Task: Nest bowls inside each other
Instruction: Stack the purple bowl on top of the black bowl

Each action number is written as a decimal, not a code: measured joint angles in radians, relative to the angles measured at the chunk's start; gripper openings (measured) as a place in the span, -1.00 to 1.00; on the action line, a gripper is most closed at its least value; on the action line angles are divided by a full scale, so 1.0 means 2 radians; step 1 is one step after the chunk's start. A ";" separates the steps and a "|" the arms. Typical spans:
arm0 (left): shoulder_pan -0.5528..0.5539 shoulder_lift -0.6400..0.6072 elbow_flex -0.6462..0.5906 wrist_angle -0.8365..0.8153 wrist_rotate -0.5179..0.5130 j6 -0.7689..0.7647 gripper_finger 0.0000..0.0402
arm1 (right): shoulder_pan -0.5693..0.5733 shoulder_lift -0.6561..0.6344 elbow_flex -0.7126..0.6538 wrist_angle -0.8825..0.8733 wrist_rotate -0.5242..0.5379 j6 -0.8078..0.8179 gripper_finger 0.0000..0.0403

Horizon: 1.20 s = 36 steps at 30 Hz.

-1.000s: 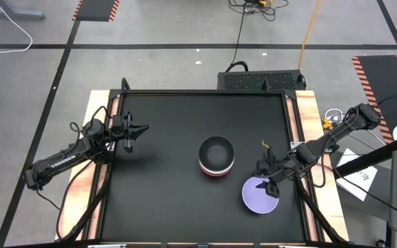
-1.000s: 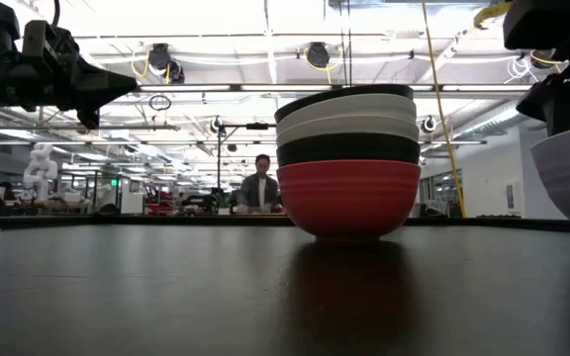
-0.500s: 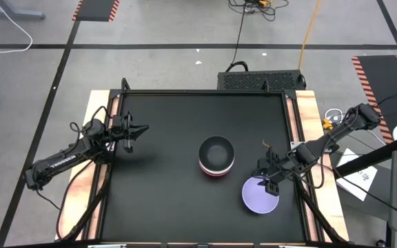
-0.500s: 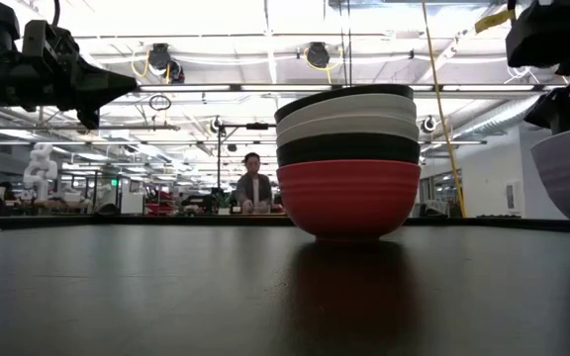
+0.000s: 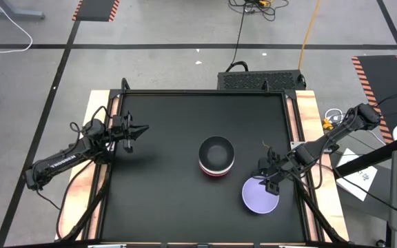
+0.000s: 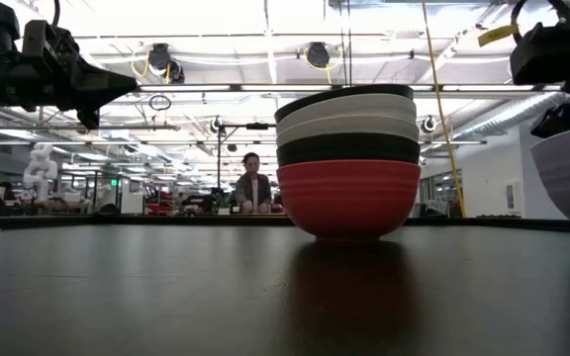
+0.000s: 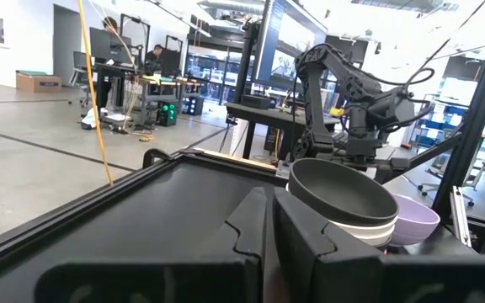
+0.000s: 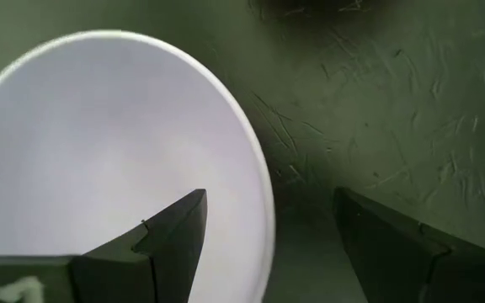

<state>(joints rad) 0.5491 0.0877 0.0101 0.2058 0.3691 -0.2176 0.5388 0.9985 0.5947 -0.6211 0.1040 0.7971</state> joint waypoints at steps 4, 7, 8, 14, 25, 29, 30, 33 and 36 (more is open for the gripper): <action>0.000 0.000 0.000 0.000 0.000 0.000 -0.87 | 0.000 0.000 -0.005 0.000 0.000 0.001 0.25; 0.000 0.000 0.000 0.000 0.000 0.000 -0.87 | 0.000 0.000 -0.006 0.002 0.000 0.001 0.25; 0.000 0.000 0.000 0.000 0.000 0.000 -0.87 | 0.000 0.000 -0.006 0.003 0.000 0.001 0.25; 0.000 0.000 0.000 0.000 0.000 0.000 -0.87 | 0.000 0.000 -0.006 0.006 0.000 0.001 0.25; 0.000 0.000 0.000 0.000 0.000 0.000 -0.87 | 0.000 0.000 -0.006 0.006 -0.001 -0.001 0.05; 0.000 0.000 0.000 0.000 0.000 0.000 -0.87 | 0.000 0.000 -0.006 0.006 -0.004 0.000 -0.16; 0.000 0.000 0.000 0.000 0.000 0.000 -0.87 | 0.000 0.000 -0.006 0.006 -0.007 0.000 -0.21; 0.000 0.000 0.000 0.000 0.000 0.000 -0.87 | 0.000 0.000 -0.006 0.010 -0.015 -0.001 -0.35; 0.000 0.000 0.000 0.000 0.000 0.000 -0.87 | 0.000 0.000 -0.006 0.009 -0.015 -0.002 -0.46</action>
<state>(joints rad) 0.5491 0.0879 0.0101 0.2066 0.3687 -0.2169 0.5385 0.9989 0.5835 -0.6022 0.0746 0.7925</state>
